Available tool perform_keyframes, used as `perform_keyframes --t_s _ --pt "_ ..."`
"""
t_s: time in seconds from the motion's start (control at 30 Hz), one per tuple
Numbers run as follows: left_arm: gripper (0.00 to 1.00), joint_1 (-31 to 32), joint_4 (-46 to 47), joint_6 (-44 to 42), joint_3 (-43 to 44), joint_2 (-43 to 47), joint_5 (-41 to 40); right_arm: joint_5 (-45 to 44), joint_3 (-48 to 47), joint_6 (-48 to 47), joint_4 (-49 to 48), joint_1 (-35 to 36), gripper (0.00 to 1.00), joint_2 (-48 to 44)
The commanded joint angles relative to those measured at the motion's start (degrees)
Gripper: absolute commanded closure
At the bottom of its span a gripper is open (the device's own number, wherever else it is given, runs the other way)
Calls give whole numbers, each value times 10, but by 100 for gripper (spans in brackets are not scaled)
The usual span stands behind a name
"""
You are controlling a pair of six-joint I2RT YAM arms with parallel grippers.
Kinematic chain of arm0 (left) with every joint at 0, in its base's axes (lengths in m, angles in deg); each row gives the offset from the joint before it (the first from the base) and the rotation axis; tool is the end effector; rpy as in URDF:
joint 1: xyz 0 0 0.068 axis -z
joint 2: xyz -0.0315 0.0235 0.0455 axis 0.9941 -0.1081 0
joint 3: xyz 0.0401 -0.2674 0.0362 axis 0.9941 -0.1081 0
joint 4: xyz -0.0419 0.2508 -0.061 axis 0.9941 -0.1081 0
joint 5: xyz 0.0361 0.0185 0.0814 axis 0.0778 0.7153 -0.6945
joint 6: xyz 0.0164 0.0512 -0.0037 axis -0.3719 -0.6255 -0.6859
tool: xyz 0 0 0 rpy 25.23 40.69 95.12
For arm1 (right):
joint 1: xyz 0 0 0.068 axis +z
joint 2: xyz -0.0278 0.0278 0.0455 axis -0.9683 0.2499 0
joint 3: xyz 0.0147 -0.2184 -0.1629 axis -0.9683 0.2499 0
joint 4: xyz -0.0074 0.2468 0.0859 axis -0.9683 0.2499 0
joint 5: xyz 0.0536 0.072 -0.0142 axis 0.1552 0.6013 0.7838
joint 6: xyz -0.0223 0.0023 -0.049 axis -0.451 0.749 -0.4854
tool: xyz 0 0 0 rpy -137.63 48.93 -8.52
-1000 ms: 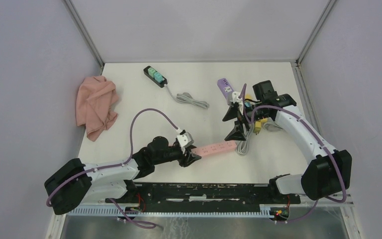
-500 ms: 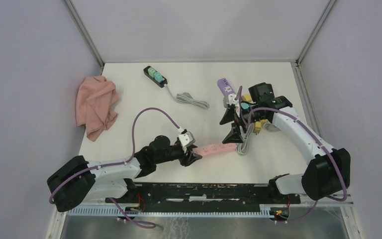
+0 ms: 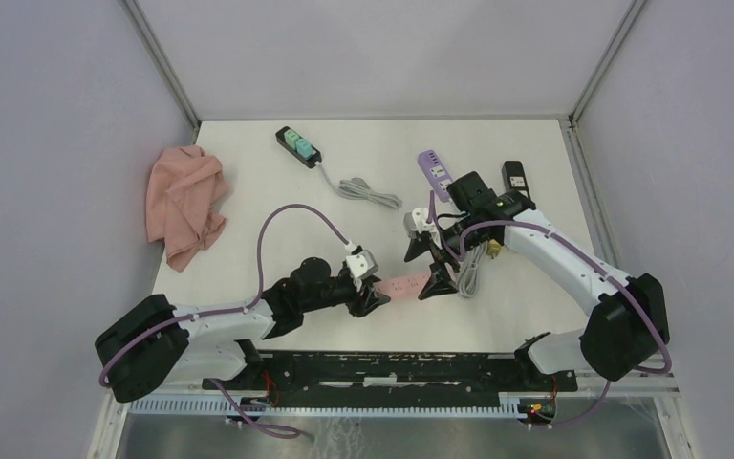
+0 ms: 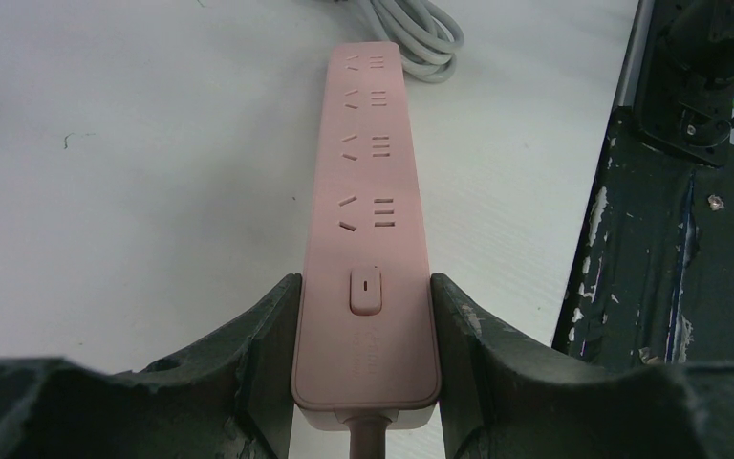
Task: Pull the plug off the socket
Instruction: Place the socket at the center of the board.
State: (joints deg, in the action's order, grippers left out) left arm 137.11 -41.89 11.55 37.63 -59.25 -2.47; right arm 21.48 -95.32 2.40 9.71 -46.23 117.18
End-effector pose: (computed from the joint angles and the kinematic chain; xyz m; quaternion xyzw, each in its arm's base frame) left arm 0.1274 -0.1867 0.1773 0.4129 0.6889 -0.3684 0.4682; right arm 0.2060 0.1509 0.2780 -0.6333 0.5773 0.4486 0.2538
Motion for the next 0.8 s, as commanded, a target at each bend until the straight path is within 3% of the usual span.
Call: perform_keyframes --t_s 0.0,0.33,0.57,0.77 --pt "97 -1 56 8 31 0 -11 3 0 3 -23 20 0 7" --pt "97 -1 61 13 36 1 -18 -16 7 36 -58 55 0 18" --pt "97 -1 61 13 37 9 -16 -74 35 111 -147 70 0 24" --pt "97 -1 84 -6 12 42 23 -102 47 93 -162 70 0 51"
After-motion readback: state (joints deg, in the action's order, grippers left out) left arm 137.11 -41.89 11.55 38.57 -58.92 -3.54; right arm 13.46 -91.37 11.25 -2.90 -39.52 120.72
